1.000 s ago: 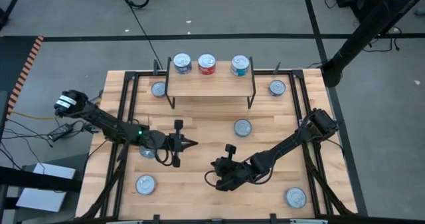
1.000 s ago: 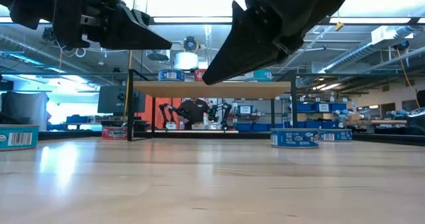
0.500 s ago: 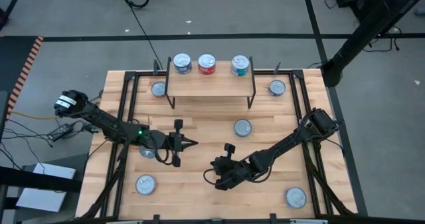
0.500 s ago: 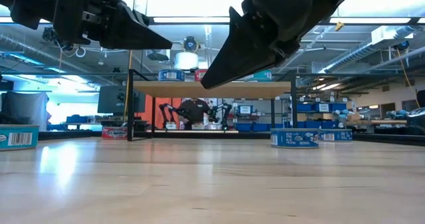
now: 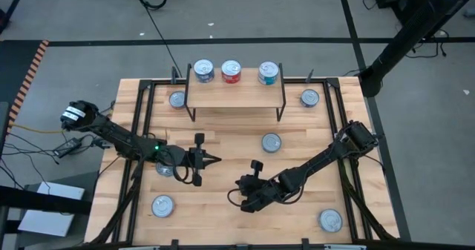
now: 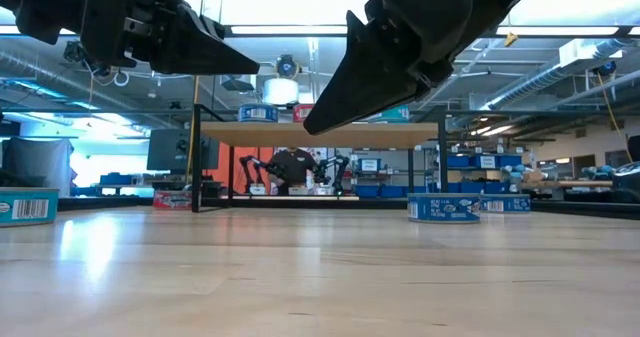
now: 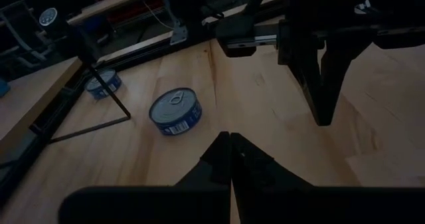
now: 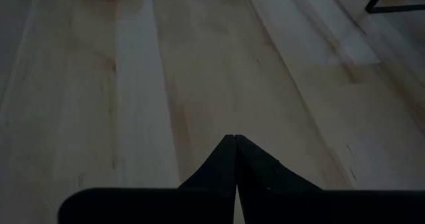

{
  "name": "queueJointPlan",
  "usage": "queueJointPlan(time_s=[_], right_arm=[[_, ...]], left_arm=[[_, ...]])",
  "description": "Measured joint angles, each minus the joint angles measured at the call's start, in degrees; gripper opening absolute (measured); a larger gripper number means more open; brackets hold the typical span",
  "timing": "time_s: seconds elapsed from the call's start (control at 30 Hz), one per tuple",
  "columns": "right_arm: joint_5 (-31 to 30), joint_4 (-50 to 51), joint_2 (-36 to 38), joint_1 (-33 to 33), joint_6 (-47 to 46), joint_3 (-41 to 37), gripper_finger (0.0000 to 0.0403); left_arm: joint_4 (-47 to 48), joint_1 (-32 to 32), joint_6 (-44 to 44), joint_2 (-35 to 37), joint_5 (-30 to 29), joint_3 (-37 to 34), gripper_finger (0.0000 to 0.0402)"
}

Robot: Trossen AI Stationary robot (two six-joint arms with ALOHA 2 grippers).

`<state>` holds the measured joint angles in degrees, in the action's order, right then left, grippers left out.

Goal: Stack canned seafood by type on shelf
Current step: Put the yellow blue tuna can on the shelf aligned with the other yellow blue tuna cans

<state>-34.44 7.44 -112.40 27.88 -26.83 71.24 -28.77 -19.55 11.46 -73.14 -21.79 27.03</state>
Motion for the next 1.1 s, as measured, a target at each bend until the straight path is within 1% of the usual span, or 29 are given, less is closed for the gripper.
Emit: queueJointPlan(time_s=[0.63, 0.77, 0.83, 0.97, 1.1], right_arm=[[0.02, 0.61, -0.04, 0.0, 0.0, -0.02, 0.0015], [0.01, 2.01, -0.04, 0.0, 0.0, -0.02, 0.0016], [0.0, 2.72, -0.04, 0.0, -0.1, -0.02, 0.0015], [-0.25, 3.45, -0.04, -0.07, -0.39, -0.24, 0.0013], [-0.32, 3.33, -0.04, -0.21, -0.47, -0.93, 0.0014]], left_arm=[[0.71, 0.02, -0.04, -0.02, -0.01, 0.02, 0.0006], [1.87, 0.12, 0.13, -1.22, 0.06, 0.07, 0.0006], [1.46, 0.45, 0.15, -2.44, 1.34, 0.07, 0.0006], [-0.71, 1.84, 0.15, -5.66, 6.05, 0.07, 0.0006], [-4.76, 2.79, 0.15, -9.56, 7.41, 0.07, 0.0006]])
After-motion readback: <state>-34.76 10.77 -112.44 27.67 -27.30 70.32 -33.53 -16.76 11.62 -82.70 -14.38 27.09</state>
